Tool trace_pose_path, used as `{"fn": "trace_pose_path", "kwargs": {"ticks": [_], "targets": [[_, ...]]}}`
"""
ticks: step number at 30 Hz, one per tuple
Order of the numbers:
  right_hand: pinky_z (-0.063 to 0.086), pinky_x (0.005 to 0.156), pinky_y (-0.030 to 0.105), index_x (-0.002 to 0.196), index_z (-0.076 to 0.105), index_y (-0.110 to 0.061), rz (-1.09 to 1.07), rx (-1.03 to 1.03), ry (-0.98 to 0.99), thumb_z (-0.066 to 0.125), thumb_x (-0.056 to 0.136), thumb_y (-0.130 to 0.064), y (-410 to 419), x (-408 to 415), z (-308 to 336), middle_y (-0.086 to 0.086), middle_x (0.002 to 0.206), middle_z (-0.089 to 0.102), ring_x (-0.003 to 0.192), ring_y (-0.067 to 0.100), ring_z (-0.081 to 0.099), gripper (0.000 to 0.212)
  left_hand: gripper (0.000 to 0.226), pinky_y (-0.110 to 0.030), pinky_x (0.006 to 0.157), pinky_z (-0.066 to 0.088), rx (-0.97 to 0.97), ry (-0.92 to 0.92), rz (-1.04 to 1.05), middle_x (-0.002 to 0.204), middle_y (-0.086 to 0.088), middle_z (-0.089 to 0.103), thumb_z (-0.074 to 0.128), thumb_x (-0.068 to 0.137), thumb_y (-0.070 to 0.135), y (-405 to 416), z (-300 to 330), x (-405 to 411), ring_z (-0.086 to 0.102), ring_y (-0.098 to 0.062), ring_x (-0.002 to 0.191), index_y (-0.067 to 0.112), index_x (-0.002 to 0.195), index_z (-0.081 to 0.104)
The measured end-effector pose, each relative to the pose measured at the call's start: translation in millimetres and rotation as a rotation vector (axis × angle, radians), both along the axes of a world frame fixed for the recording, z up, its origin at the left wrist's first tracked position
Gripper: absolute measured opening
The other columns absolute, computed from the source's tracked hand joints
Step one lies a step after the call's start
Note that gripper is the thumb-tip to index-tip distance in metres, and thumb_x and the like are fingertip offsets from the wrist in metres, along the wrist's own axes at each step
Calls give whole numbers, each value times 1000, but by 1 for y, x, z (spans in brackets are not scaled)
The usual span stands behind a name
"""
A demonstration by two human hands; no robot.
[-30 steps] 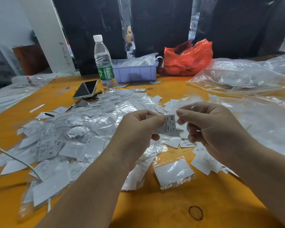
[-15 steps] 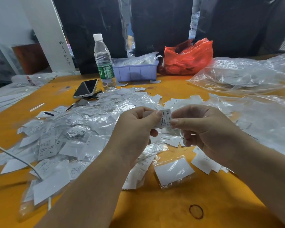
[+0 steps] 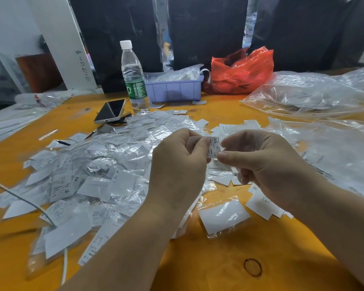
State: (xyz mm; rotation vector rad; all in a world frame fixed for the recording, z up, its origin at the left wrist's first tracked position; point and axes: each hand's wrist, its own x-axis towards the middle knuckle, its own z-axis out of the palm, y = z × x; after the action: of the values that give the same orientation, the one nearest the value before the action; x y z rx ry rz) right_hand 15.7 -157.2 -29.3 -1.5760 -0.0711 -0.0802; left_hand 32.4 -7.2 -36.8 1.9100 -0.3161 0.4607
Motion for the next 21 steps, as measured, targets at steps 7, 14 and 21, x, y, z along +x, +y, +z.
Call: {"fn": "trace_pose_path", "kwargs": {"ticks": [7, 14, 21], "targets": [[39, 40, 23, 91, 70, -12, 16, 21, 39, 85, 40, -26, -4, 3, 2, 4, 65, 68, 38, 11, 42, 54, 14, -36, 59, 54, 141, -137, 43, 65, 10, 66, 63, 93, 28, 2, -1, 2, 65, -9, 64, 22, 81, 67], [41, 39, 23, 94, 69, -11, 46, 9, 44, 83, 39, -31, -6, 3, 4, 10, 74, 73, 37, 10, 44, 60, 13, -38, 58, 55, 166, -171, 51, 66, 9, 66, 64, 93, 28, 2, -2, 2, 64, -9, 63, 23, 81, 67], [42, 40, 24, 96, 71, -9, 85, -78, 30, 80, 50, -18, -9, 1, 8, 6, 73, 73, 41, 9, 50, 48, 11, -38, 56, 54, 239, -238, 55, 70, 6, 68, 64, 93, 24, 4, -2, 4, 64, -12, 66, 19, 85, 68]]}}
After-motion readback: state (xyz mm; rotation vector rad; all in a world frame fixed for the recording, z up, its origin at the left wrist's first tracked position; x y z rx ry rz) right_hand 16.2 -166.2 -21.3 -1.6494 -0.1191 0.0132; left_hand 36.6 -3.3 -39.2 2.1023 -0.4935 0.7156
